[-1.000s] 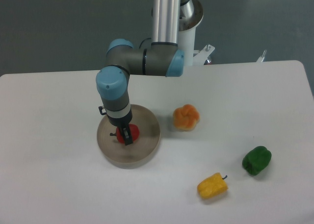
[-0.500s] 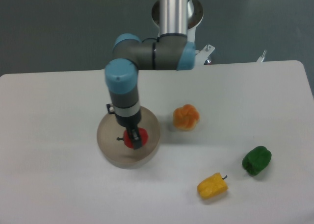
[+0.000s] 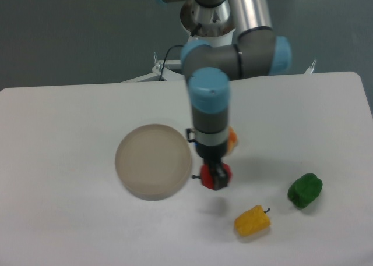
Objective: Pick up the red pepper from the plate
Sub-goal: 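Lift the red pepper off the plate and carry it toward the yellow pepper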
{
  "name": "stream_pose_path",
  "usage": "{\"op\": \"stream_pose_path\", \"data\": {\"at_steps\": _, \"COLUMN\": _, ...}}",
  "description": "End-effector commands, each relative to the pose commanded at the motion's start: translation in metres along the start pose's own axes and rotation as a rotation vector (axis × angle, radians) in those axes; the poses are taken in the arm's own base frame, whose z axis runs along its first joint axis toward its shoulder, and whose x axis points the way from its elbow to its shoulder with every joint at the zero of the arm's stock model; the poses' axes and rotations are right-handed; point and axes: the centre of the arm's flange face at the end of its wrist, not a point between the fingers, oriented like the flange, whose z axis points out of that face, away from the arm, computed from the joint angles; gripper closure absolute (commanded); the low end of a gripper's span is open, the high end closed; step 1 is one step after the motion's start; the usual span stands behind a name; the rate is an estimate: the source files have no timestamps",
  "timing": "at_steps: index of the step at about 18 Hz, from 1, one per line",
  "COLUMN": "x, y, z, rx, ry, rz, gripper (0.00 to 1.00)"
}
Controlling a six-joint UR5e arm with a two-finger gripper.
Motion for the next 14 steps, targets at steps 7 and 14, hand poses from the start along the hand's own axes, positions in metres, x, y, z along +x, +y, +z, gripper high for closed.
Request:
{"op": "stream_pose_path", "data": {"at_steps": 7, "x": -0.026, "y": 0.024, "z": 0.002, "rx": -0.009, "ry": -0.022, "rz": -0.015, "gripper": 0.35}}
{"op": "stream_pose_path", "data": {"at_steps": 14, "x": -0.041, "y": 0.029, "z": 0.008, "rx": -0.006, "ry": -0.039, "rz": -0.021, "gripper": 0.35}}
